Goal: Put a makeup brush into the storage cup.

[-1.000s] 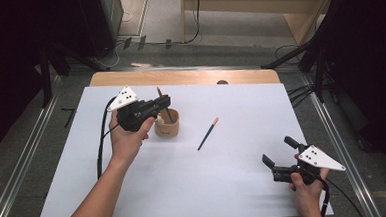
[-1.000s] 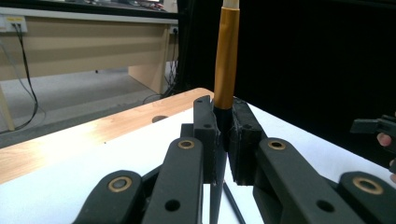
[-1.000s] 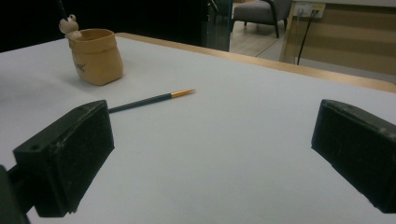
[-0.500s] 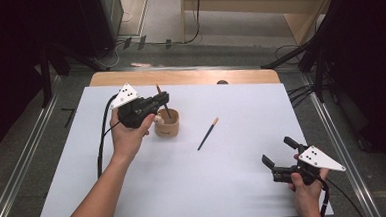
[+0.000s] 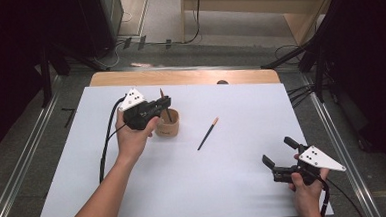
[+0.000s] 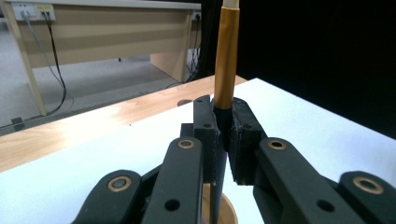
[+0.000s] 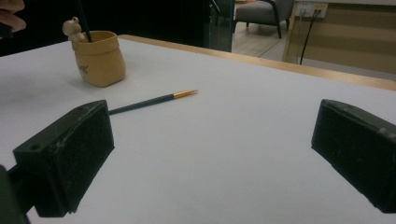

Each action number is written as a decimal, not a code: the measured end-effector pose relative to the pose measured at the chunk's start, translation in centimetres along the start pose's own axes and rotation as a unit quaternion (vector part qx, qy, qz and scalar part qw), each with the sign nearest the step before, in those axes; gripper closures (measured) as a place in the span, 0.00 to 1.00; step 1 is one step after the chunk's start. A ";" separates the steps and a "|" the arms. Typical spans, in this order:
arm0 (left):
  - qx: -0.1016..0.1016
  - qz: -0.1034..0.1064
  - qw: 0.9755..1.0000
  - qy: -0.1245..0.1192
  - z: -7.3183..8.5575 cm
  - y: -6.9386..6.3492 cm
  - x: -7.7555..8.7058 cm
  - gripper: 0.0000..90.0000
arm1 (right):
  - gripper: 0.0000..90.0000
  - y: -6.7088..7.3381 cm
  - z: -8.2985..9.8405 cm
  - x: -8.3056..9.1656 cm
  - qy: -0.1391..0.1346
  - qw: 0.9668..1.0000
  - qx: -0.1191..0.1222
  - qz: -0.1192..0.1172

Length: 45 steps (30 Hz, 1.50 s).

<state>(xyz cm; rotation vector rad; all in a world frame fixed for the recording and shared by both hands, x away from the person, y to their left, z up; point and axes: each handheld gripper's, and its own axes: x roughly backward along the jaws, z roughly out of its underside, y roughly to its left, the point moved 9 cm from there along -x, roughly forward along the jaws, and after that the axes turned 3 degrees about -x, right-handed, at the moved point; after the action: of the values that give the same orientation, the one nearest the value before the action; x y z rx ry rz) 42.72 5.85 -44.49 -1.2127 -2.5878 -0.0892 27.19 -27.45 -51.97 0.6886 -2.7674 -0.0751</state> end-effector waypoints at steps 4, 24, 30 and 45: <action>-0.004 -0.007 1.000 0.016 0.9 0.0 -0.4 0.93 | 0.00 0.1 0.0 0.0 0.000 1.000 0.000 0.000; 0.011 -0.011 0.999 0.036 2.4 -0.3 -0.4 0.54 | 0.00 0.1 0.0 -0.1 0.001 1.000 0.002 -0.001; -0.006 0.011 1.000 0.020 2.1 -0.9 1.1 0.00 | 0.00 0.1 0.0 0.0 0.001 1.000 0.000 0.000; -0.011 -0.001 1.000 -0.003 2.6 -0.5 5.4 0.00 | 0.00 0.3 -0.2 -0.1 -0.001 1.000 0.001 -0.002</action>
<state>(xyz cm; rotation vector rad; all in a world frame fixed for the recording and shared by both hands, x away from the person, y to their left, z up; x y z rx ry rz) 38.47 9.97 -45.43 -1.2211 -2.6000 -0.1146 27.17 -27.19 -51.79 0.6941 -2.7692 -0.0727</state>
